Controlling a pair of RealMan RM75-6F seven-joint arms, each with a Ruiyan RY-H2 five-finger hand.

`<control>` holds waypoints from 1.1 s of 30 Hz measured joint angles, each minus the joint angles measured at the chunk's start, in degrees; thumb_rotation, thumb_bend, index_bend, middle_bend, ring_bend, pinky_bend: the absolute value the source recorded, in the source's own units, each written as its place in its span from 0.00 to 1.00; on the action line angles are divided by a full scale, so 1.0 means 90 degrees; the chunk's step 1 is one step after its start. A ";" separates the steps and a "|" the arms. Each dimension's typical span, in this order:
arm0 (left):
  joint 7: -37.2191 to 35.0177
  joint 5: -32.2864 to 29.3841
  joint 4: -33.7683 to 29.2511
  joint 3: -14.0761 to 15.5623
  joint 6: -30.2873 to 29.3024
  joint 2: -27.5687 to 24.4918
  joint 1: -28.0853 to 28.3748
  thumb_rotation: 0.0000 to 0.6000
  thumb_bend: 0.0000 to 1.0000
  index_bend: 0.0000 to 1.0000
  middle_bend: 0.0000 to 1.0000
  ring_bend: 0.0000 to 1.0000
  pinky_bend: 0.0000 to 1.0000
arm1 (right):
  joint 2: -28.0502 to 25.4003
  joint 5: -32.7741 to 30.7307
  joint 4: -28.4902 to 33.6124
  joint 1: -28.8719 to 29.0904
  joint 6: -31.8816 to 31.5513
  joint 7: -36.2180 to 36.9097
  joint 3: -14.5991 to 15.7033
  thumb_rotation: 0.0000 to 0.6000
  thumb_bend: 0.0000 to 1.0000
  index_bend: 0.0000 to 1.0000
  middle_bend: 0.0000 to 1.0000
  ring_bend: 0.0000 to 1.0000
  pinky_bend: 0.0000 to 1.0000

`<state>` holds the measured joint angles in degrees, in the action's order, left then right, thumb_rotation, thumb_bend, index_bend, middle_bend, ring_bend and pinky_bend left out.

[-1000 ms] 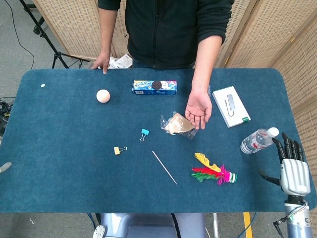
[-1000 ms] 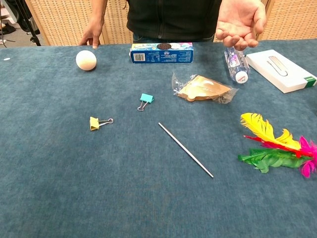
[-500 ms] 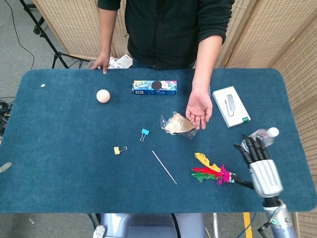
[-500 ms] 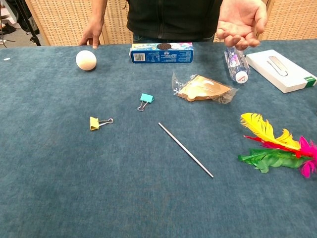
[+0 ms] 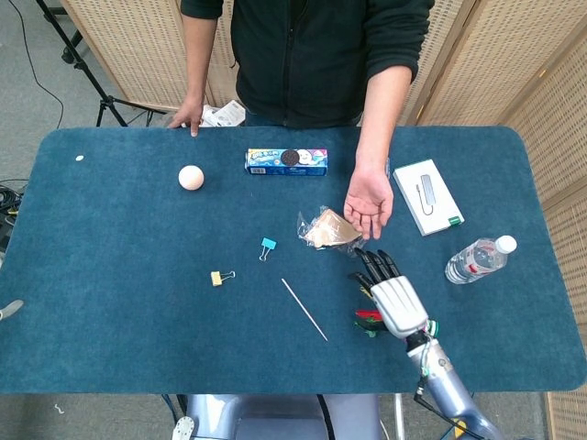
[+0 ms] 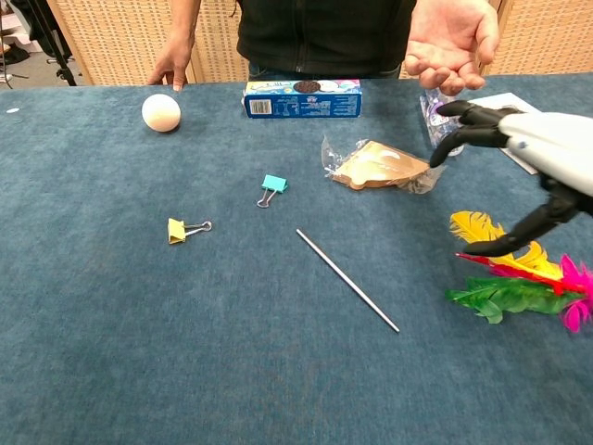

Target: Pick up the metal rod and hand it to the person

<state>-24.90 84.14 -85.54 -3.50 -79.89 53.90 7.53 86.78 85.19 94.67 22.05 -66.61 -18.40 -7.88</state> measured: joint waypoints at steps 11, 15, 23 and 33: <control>-0.0128 -0.0007 0.0061 0.0001 0.0075 -0.0022 0.0030 1.00 0.13 0.00 0.00 0.00 0.00 | 0.1084 -0.1185 -0.0498 0.0452 0.0396 -0.0836 -0.0300 1.00 0.00 0.33 0.00 0.00 0.00; -0.0148 -0.0021 0.0059 -0.0001 0.0097 -0.0027 0.0038 1.00 0.13 0.00 0.00 0.00 0.00 | 0.1453 -0.1556 -0.0601 0.0671 0.0544 -0.1093 -0.0365 1.00 0.00 0.34 0.00 0.00 0.00; -0.0142 -0.0077 0.0054 -0.0013 0.0184 -0.0030 0.0071 1.00 0.13 0.00 0.00 0.00 0.00 | 0.1783 -0.1829 -0.0676 0.0894 0.0577 -0.1313 -0.0364 1.00 0.00 0.34 0.00 0.00 0.00; -0.0135 -0.0087 0.0029 -0.0013 0.0208 -0.0041 0.0080 1.00 0.13 0.00 0.00 0.00 0.00 | 0.2118 -0.1869 -0.0957 0.0963 0.0346 -0.1502 -0.0171 1.00 0.00 0.34 0.00 0.00 0.00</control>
<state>-26.12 83.36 -85.28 -3.62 -78.01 53.54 8.26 105.84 68.36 86.06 30.71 -63.50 -31.92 -9.42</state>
